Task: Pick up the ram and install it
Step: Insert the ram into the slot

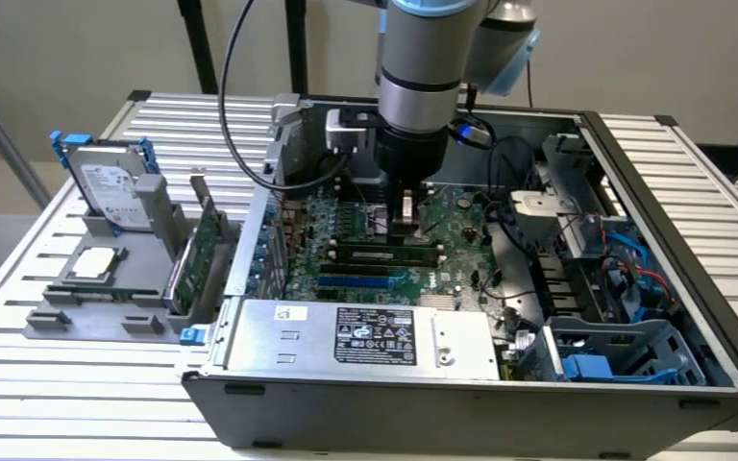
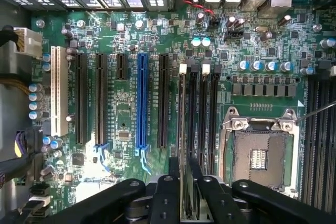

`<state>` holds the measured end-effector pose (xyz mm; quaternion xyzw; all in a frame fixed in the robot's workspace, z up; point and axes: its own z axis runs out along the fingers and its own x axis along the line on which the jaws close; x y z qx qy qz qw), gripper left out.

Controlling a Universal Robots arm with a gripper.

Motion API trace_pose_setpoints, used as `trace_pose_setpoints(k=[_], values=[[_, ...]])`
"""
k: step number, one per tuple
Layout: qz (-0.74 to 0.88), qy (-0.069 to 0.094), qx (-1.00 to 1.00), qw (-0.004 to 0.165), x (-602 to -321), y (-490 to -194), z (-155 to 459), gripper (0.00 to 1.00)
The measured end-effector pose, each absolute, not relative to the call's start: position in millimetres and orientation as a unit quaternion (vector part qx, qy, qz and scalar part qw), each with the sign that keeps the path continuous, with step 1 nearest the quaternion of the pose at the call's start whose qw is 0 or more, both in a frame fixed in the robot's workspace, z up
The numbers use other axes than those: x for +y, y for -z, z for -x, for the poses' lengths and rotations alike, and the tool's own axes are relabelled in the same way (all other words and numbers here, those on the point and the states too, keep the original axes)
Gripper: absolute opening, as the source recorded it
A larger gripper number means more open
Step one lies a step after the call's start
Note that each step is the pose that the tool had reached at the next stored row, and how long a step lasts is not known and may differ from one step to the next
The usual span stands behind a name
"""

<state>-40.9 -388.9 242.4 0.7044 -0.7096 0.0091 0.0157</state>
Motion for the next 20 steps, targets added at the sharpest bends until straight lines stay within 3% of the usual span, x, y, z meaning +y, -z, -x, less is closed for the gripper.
trace_pose_setpoints(k=[20], values=[[-0.704, -0.008, -0.710, 0.015, -388.9, -236.6, 43.0, 0.00]])
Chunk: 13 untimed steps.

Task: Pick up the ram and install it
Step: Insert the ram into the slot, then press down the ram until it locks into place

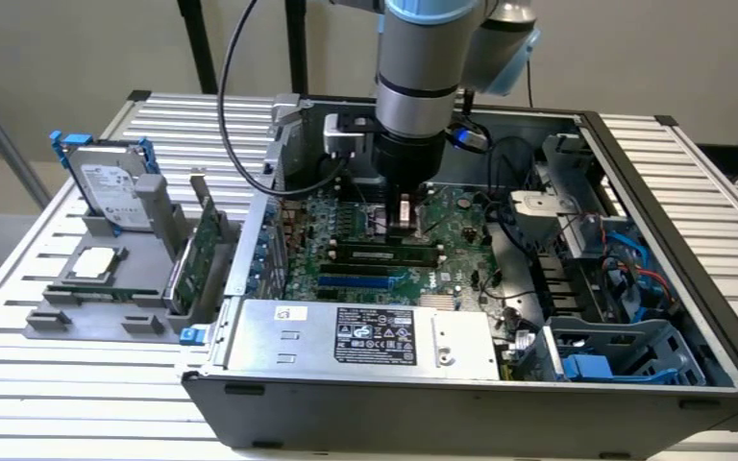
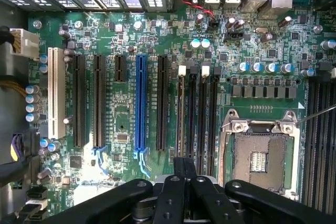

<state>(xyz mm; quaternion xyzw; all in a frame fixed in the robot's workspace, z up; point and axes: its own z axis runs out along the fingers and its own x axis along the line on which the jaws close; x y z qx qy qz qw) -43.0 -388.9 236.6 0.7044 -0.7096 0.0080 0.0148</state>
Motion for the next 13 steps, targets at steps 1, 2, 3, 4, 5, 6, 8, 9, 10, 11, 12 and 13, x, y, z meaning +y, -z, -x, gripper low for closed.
trace_pose_setpoints(k=[1, 2, 3, 4, 5, 6, 8, 9, 10, 11, 12, 13], values=[[-0.704, -0.008, -0.710, 0.015, -389, -235, 43, 0.00], [-0.704, -0.008, -0.710, 0.014, -389, -234, 43, 0.00], [-0.704, -0.008, -0.710, 0.014, -389, -233, 43, 0.00], [-0.704, -0.008, -0.710, 0.014, -389, -232, 43, 0.00], [-0.704, -0.008, -0.710, 0.014, -389, -231, 43, 0.00], [-0.704, -0.008, -0.710, 0.015, -389, -230, 44, 0.00], [-0.704, -0.008, -0.710, 0.015, -389, -229, 44, 0.00], [-0.704, -0.008, -0.710, 0.015, -389, -227, 44, 0.00], [-0.704, -0.008, -0.710, 0.015, -389, -226, 44, 0.00], [-0.704, -0.008, -0.710, 0.015, -389, -225, 44, 0.00], [-0.704, -0.008, -0.710, 0.015, -389, -225, 44, 0.00], [-0.704, -0.008, -0.710, 0.014, -389, -226, 44, 0.00]])
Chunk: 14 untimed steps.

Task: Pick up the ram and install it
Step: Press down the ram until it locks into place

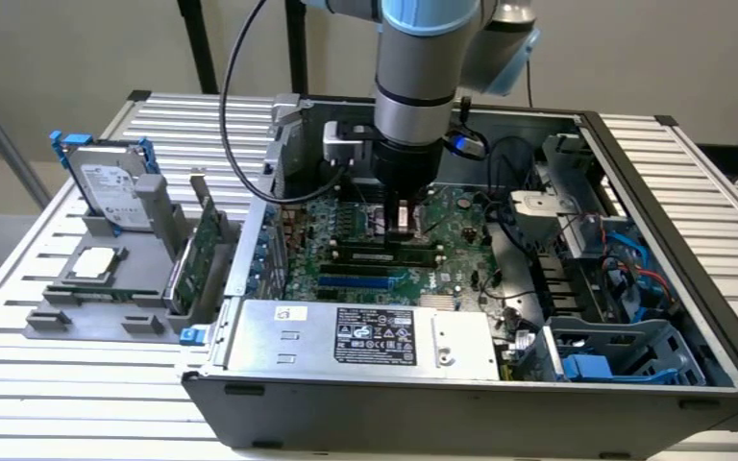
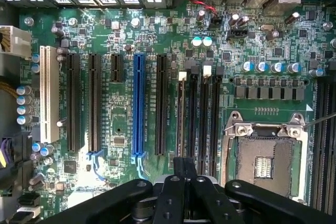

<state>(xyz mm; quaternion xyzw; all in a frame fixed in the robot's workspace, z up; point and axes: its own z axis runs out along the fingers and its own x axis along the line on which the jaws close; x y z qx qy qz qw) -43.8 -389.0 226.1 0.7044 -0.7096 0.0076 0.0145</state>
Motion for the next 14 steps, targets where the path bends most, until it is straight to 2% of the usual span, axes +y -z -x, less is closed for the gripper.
trace_pose_setpoints(k=[6, 14], values=[[-0.704, -0.007, -0.710, 0.015, -389, -251, 44, 0.00], [-0.704, -0.007, -0.710, 0.014, -389, -252, 44, 0.00]])
